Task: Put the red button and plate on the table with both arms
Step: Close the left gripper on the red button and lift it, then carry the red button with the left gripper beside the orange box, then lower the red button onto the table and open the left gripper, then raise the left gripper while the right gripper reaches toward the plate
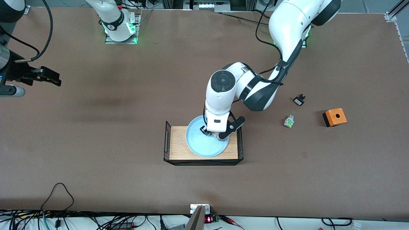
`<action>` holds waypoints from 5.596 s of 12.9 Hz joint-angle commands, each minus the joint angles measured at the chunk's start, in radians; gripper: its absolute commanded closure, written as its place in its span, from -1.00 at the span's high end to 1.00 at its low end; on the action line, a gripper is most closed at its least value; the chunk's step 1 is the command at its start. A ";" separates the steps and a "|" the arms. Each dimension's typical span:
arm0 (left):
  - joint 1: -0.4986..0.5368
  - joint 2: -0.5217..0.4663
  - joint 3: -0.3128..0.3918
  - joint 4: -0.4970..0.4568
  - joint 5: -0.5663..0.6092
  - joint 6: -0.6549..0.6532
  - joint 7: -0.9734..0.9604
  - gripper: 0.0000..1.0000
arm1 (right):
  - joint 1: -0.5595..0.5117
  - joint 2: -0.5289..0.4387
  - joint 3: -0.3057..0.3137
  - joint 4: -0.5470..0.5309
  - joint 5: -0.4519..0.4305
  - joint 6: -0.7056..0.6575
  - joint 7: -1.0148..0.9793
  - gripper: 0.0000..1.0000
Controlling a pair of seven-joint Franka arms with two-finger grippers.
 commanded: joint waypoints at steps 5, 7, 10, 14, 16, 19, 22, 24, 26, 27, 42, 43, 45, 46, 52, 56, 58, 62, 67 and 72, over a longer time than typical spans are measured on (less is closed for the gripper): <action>-0.011 -0.051 0.007 0.027 0.025 -0.097 0.001 -0.94 | -0.001 -0.003 0.004 0.014 -0.013 -0.008 0.001 1.00; -0.010 -0.097 0.004 0.027 0.025 -0.149 0.003 -0.95 | -0.002 -0.003 0.002 0.014 -0.013 -0.008 0.001 1.00; -0.014 -0.160 -0.007 0.025 0.025 -0.258 0.003 -0.96 | -0.004 -0.003 0.001 0.014 -0.012 -0.010 0.003 1.00; -0.025 -0.247 -0.007 0.025 0.028 -0.412 0.010 -0.99 | -0.007 -0.001 -0.002 0.014 -0.012 -0.008 0.001 1.00; -0.015 -0.284 0.008 0.019 0.031 -0.459 0.088 -0.99 | -0.007 0.000 -0.002 0.014 -0.012 -0.008 0.001 1.00; 0.108 -0.312 0.002 0.018 0.022 -0.571 0.315 -0.99 | -0.007 0.000 -0.002 0.014 -0.012 -0.008 0.001 1.00; 0.220 -0.320 0.002 0.011 0.021 -0.576 0.478 -0.99 | -0.007 0.000 -0.002 0.014 -0.012 -0.008 0.001 1.00; 0.295 -0.320 0.002 0.005 0.021 -0.574 0.589 -0.99 | -0.007 0.000 -0.001 0.014 -0.012 -0.008 0.001 1.00; 0.372 -0.326 -0.001 -0.027 0.022 -0.567 0.717 -0.99 | -0.002 0.000 0.001 0.014 -0.012 -0.008 0.001 1.00; 0.404 -0.326 -0.001 -0.034 0.021 -0.558 0.771 -0.99 | -0.001 0.000 0.002 0.014 -0.012 -0.008 0.001 1.00; 0.686 -0.553 -0.016 -0.622 -0.096 -0.167 1.249 -0.99 | 0.001 0.000 0.004 0.014 -0.012 -0.007 0.001 1.00; 0.703 -0.559 -0.016 -0.665 -0.132 -0.136 1.298 -0.99 | 0.002 0.000 0.005 0.014 -0.012 -0.007 0.001 1.00; 0.717 -0.588 -0.015 -0.767 -0.146 -0.073 1.355 -0.99 | 0.001 0.000 0.004 0.014 -0.012 -0.007 0.001 1.00; 0.728 -0.596 -0.013 -0.815 -0.146 -0.026 1.371 -0.99 | -0.001 0.000 0.004 0.014 -0.012 -0.007 0.001 1.00; 0.823 -0.556 -0.008 -1.024 -0.143 0.293 1.519 -0.99 | -0.001 0.000 0.002 0.014 -0.012 -0.007 0.000 1.00; 0.872 -0.493 -0.010 -1.094 -0.143 0.429 1.569 -0.99 | -0.001 0.000 0.002 0.014 -0.012 -0.005 0.000 1.00; 0.880 -0.457 -0.010 -1.105 -0.145 0.475 1.564 -0.98 | -0.002 0.000 0.002 0.014 -0.012 -0.005 0.000 1.00; 0.878 -0.403 -0.010 -1.108 -0.145 0.530 1.558 -0.98 | -0.010 0.012 -0.002 0.012 0.057 -0.007 0.021 1.00; 0.878 -0.468 -0.010 -1.104 -0.140 0.512 1.618 1.00 | 0.060 0.035 0.004 0.011 0.209 0.005 0.262 1.00; 0.866 -0.600 -0.022 -0.936 -0.140 0.180 1.668 1.00 | 0.269 0.132 0.002 0.011 0.111 0.096 0.784 1.00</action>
